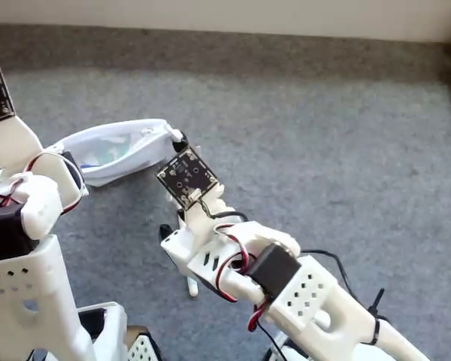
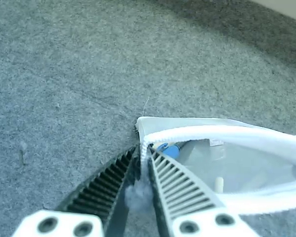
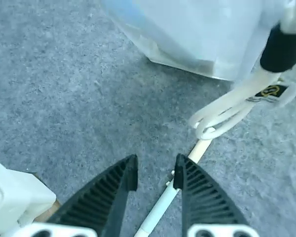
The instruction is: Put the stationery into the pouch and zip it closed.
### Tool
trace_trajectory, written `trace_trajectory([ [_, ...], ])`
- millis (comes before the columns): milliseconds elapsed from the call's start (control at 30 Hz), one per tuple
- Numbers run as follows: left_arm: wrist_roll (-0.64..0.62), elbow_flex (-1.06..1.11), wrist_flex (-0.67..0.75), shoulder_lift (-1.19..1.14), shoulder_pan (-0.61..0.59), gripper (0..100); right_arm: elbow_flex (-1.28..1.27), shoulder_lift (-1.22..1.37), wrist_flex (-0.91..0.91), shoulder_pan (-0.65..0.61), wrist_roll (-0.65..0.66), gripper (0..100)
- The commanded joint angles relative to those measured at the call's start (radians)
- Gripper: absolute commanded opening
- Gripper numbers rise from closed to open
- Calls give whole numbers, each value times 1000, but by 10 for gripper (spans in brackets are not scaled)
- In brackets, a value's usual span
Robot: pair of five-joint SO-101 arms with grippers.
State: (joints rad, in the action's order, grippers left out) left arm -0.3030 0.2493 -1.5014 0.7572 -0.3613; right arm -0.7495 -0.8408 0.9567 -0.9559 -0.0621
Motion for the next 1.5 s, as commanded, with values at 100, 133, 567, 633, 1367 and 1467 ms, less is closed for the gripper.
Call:
trace_trajectory([
  [100,-37,8,14,-2,-88,6,-96,21,-160,7,-15,123],
  [133,-37,8,18,-2,-90,6,-97,51,-162,15,-15,123],
  [567,-37,10,15,-2,-93,6,160,559,-160,82,-100,123],
  [633,-37,10,15,-2,-93,6,199,621,-160,82,-100,123],
  [1367,-32,12,12,-2,-93,6,320,992,-160,136,-92,69],
  [1467,-32,12,11,-2,-93,6,320,993,-151,136,-48,19],
])
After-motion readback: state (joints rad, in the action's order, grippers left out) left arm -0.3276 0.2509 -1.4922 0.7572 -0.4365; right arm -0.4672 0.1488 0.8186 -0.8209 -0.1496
